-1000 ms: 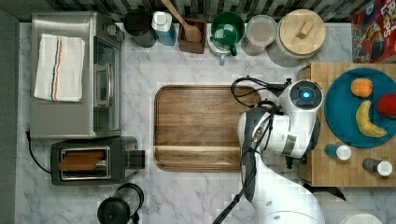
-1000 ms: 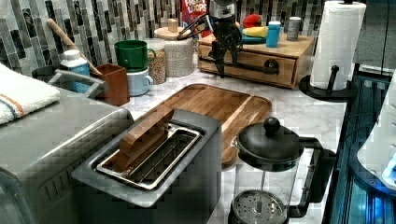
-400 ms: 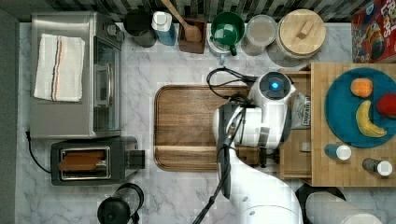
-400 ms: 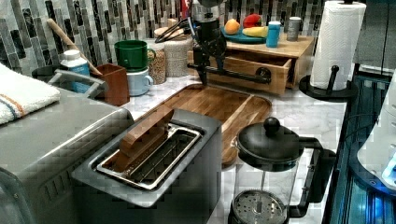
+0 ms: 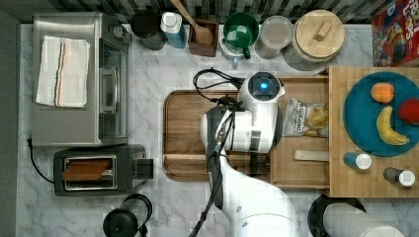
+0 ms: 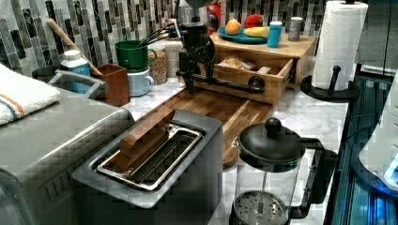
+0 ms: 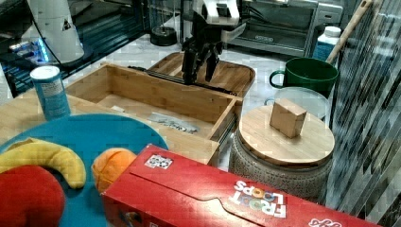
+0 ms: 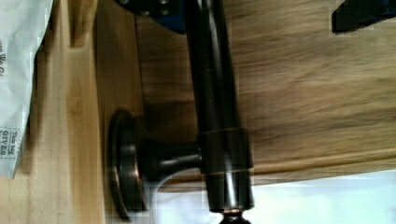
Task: Open the drawer.
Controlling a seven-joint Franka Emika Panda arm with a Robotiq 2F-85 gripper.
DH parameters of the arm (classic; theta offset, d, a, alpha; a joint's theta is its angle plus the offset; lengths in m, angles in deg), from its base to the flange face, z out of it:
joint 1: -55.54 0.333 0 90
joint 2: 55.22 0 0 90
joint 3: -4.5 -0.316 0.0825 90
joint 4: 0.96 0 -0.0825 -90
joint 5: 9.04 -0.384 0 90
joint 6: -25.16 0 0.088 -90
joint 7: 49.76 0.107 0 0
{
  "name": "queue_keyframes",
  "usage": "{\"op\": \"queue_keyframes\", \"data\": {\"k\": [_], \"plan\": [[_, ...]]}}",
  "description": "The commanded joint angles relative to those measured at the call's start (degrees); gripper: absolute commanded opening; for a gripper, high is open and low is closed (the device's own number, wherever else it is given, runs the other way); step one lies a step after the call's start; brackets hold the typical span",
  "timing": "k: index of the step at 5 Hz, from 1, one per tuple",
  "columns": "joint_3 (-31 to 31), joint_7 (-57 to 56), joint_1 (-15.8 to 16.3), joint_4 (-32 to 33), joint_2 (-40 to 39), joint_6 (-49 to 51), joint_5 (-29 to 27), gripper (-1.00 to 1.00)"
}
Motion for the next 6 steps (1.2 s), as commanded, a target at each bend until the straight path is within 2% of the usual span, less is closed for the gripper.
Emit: {"op": "queue_keyframes", "data": {"k": [1,6], "plan": [[-6.9,5.5,6.5,-3.7,-0.7,0.7,-3.4,1.00],[-8.3,5.9,5.1,-3.7,-0.8,0.7,-2.7,1.00]]}}
